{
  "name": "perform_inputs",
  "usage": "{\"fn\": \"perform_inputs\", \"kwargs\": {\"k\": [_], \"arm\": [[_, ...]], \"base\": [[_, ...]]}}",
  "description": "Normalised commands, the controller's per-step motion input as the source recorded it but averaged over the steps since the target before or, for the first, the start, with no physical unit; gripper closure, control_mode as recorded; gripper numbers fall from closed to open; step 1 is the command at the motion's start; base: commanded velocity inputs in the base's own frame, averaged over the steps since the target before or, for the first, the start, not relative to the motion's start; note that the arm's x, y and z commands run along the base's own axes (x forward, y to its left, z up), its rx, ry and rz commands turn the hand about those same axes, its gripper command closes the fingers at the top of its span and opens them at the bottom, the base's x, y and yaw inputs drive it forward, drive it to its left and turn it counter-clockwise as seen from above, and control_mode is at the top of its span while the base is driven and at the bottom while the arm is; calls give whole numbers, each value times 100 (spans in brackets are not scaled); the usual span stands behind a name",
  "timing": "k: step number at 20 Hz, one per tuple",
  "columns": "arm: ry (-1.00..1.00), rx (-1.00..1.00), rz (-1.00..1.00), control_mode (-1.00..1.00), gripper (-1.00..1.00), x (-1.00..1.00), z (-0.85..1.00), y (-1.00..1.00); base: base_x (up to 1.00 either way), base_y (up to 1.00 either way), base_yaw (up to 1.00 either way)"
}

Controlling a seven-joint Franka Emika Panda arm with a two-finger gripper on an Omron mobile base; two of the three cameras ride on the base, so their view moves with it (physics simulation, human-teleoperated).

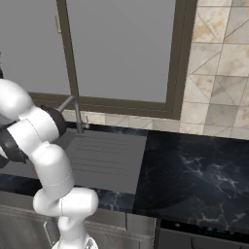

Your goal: Dump the mushroom from the pot into the sink. Then turn on the water and wash the mushroom. Then turn off the water and put the mushroom back in the pot.

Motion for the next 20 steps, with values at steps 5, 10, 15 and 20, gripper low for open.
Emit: {"fn": "perform_inputs", "kwargs": {"k": [5, 10, 15, 20], "arm": [[2, -40, -4, -100, 100, -48, -17, 3], [0, -41, -7, -100, 100, -25, -32, -9], [0, -34, -7, -100, 100, -23, -40, -24], [0, -23, -8, -100, 100, -27, -39, -37]], "base": [[0, 0, 0], [0, 0, 0], [0, 0, 0], [0, 0, 0]]}}
